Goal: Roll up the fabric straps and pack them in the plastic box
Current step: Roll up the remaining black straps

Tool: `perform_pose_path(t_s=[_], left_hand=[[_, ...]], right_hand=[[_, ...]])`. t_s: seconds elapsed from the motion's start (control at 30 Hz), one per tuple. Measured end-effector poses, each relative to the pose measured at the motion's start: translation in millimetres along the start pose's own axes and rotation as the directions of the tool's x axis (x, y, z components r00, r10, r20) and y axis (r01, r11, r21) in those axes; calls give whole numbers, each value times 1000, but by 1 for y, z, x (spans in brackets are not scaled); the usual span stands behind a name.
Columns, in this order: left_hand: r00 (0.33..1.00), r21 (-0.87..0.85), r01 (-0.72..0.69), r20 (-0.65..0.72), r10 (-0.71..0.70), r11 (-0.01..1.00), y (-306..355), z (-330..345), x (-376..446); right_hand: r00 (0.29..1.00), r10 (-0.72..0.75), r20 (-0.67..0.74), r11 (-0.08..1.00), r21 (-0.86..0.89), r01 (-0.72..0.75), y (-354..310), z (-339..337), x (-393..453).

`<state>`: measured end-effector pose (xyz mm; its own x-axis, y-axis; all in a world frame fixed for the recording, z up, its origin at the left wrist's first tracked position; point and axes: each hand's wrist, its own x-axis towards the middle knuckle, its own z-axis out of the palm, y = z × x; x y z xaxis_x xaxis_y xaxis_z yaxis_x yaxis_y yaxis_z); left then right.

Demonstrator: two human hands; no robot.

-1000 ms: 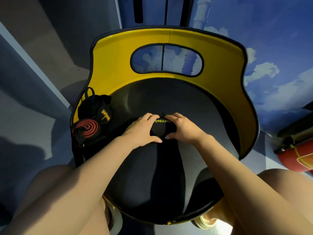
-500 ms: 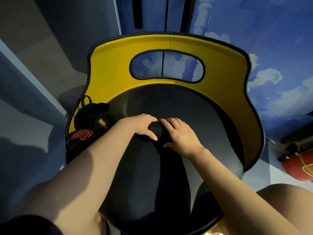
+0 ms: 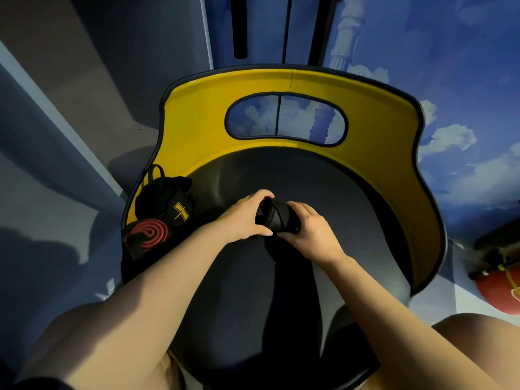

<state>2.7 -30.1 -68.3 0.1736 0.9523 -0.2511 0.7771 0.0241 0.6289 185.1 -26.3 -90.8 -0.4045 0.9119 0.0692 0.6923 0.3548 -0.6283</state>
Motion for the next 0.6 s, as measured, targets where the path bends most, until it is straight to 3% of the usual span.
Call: perform_pose_path(t_s=[0.17, 0.47, 0.6], left_hand=[[990, -78, -56, -136, 45, 995, 3, -19, -27], [986, 220, 41, -165, -4, 975, -24, -80, -93], [986, 320, 103, -154, -55, 942, -43, -86, -108]], right_hand=[[997, 65, 41, 972, 224, -72, -21, 5, -6], [982, -52, 183, 932, 363, -18, -98, 47, 8], [977, -92, 191, 940, 341, 22, -116, 69, 12]])
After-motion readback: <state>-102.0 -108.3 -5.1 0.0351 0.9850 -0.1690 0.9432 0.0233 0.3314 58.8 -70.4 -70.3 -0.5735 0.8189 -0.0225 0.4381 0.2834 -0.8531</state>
